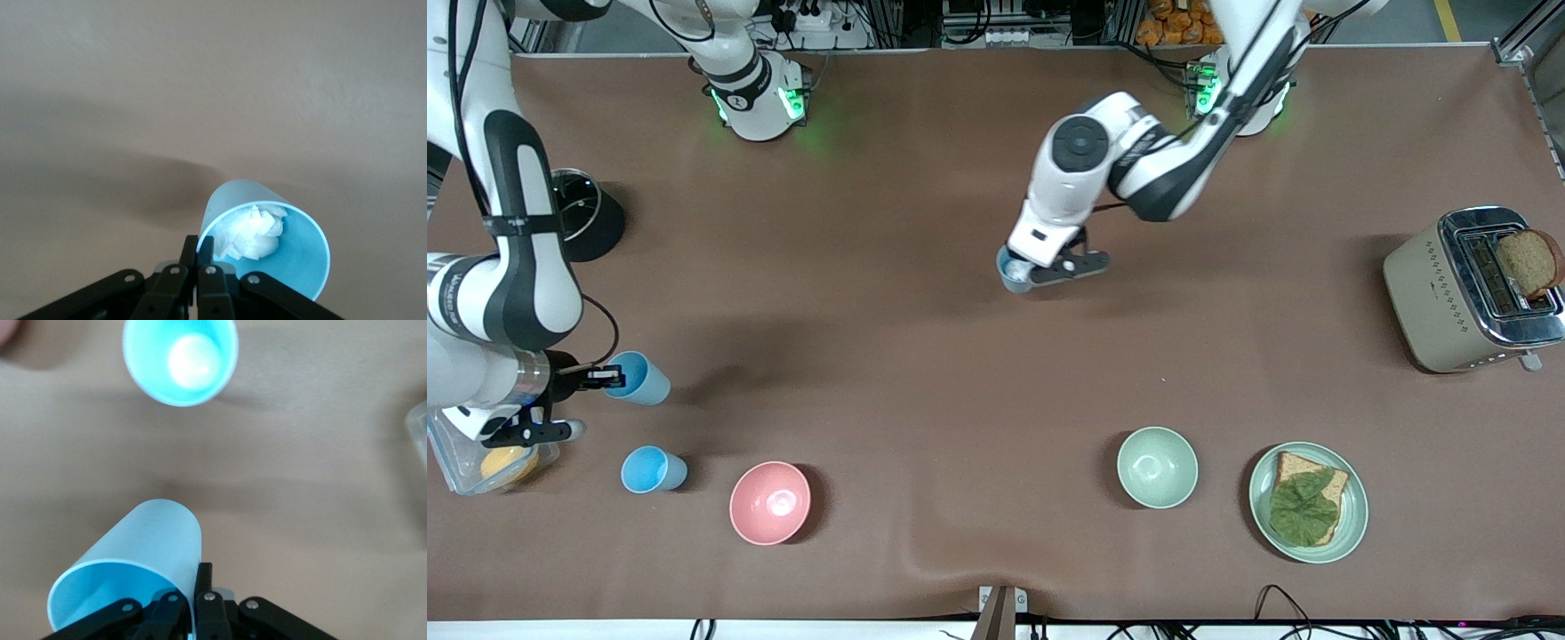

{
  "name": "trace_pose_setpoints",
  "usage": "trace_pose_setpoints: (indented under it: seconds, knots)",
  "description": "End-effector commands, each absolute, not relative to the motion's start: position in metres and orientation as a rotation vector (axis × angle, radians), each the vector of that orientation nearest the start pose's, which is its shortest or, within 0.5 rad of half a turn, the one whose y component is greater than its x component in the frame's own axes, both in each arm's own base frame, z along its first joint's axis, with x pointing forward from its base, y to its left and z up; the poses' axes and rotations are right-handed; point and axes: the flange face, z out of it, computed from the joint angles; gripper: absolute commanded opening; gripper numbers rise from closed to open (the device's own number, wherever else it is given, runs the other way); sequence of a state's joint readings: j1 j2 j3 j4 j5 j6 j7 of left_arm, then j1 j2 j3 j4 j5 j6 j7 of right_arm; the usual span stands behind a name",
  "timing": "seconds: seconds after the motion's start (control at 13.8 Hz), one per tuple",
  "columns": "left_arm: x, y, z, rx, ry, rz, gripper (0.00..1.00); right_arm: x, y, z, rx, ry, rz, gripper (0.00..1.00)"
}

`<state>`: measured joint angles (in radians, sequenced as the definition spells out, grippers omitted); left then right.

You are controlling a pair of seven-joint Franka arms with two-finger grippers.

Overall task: Stack blue cups with both arms
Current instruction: 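Carry the tissue cup to the table center with the left gripper, release, then carry the right gripper's cup over the center cup while the left gripper withdraws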

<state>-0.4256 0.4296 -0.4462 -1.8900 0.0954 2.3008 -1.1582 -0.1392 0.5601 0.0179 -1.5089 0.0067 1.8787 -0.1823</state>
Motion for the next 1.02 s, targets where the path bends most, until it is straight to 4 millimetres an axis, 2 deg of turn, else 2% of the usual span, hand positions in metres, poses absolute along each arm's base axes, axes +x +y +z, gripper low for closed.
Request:
trace_pose_setpoints:
  seconds: [0.0, 0.15, 0.29, 0.44, 0.51, 0.58, 0.73, 0.8, 0.95]
  knots:
    - [0.415, -0.507, 0.276, -3.176, -0.458, 0.103, 0.00, 0.668, -0.028, 0.349, -3.084, 0.017, 0.344, 0.00]
    - [0.400, -0.523, 0.253, -3.177, -0.460, 0.057, 0.00, 0.663, -0.002, 0.365, -3.028, 0.069, 0.411, 0.00]
    - [0.398, -0.523, 0.243, -3.166, -0.436, 0.030, 0.00, 0.658, 0.024, 0.384, -2.937, 0.202, 0.522, 0.00]
    - [0.398, -0.523, 0.236, -3.159, -0.450, 0.046, 0.00, 0.654, 0.063, 0.408, -2.931, 0.298, 0.573, 0.00]
    - [0.398, -0.522, 0.235, -3.152, -0.482, 0.047, 0.39, 0.651, 0.082, 0.418, -2.942, 0.342, 0.576, 0.00]
    - [0.402, -0.519, 0.237, -3.154, -0.482, 0.039, 0.99, 0.647, 0.099, 0.426, -2.950, 0.376, 0.574, 0.00]
    - [0.407, -0.518, 0.252, -3.164, -0.510, 0.011, 1.00, 0.640, 0.130, 0.438, -2.954, 0.435, 0.566, 0.00]
    - [0.408, -0.519, 0.269, -3.178, -0.524, -0.012, 1.00, 0.634, 0.151, 0.442, -2.953, 0.455, 0.577, 0.00]
    - [0.409, -0.515, 0.319, -3.189, -0.564, -0.091, 1.00, 0.622, 0.187, 0.448, -2.934, 0.552, 0.610, 0.00]
